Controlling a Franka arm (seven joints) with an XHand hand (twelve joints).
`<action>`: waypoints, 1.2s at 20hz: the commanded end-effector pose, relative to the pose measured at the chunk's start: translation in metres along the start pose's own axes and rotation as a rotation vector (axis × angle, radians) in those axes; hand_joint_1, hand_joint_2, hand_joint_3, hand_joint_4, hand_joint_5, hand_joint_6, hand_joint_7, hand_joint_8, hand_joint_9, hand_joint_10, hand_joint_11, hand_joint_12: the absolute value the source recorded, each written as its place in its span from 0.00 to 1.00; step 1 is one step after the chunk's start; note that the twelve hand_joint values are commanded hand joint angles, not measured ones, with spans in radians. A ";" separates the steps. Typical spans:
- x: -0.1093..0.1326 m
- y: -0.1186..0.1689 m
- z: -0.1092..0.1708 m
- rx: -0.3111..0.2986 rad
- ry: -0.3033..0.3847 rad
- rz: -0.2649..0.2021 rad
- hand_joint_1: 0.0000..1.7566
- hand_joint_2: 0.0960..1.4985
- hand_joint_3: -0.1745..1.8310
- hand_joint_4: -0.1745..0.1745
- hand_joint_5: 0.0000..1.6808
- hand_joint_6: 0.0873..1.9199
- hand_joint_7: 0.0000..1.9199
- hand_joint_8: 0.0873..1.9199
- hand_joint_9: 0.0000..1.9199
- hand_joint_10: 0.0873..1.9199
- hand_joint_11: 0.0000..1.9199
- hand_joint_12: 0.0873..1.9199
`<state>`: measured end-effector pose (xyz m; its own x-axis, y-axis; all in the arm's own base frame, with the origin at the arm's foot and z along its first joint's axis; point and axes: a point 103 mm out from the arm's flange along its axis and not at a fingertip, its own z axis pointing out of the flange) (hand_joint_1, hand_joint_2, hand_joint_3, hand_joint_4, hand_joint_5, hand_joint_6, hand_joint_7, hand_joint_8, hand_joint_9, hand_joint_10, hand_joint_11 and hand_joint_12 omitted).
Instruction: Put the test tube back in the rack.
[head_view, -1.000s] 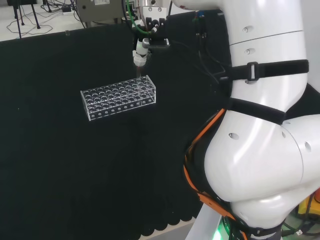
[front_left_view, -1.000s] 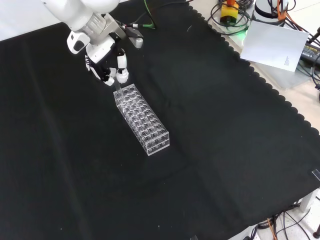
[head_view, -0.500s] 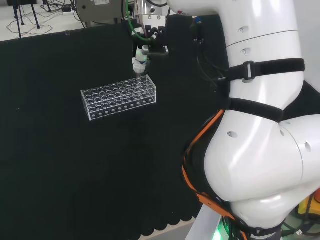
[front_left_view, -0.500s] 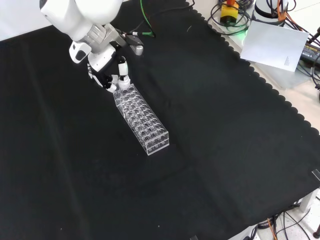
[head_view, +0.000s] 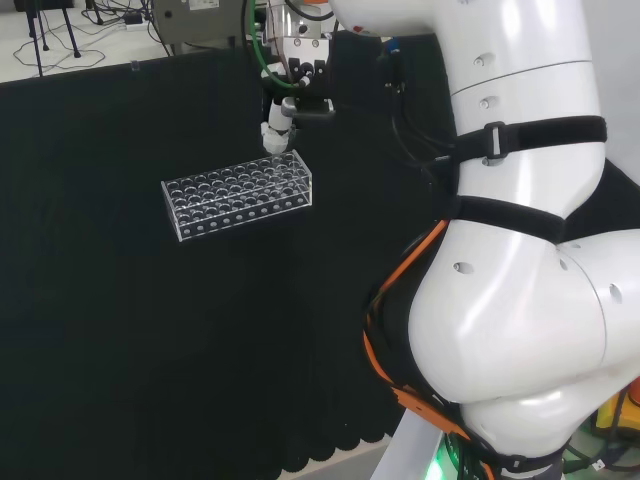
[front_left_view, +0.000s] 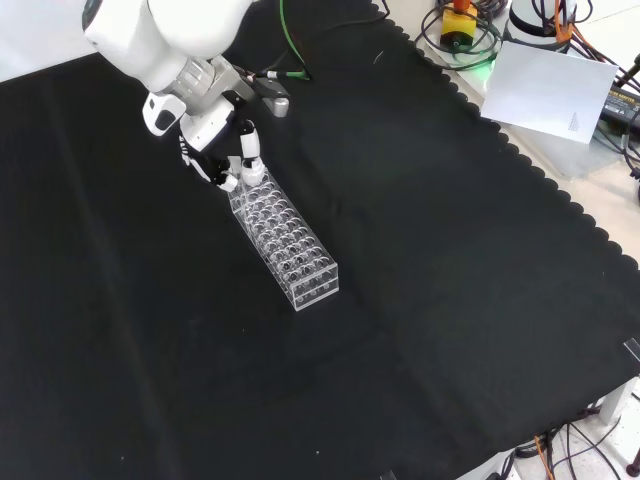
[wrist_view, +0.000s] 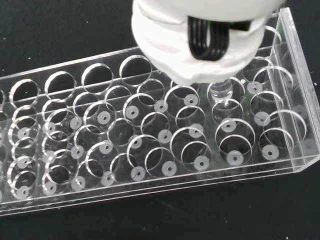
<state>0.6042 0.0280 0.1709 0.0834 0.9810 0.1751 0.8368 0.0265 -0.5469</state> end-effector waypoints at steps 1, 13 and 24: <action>-0.005 -0.004 -0.003 0.089 0.076 -0.043 0.72 0.38 0.38 0.00 0.72 0.28 0.68 0.37 0.68 0.22 0.28 0.70; 0.002 -0.022 -0.017 0.101 0.121 -0.106 0.59 0.26 0.42 0.40 0.22 0.37 0.23 0.53 0.31 0.50 0.03 0.80; 0.003 -0.072 -0.076 -0.077 0.145 -0.160 0.50 0.33 0.41 0.38 0.21 0.32 0.20 0.53 0.28 0.50 0.01 0.81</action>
<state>0.5909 0.0223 0.2303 0.0504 0.9372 0.3452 0.8279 0.1541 -0.5393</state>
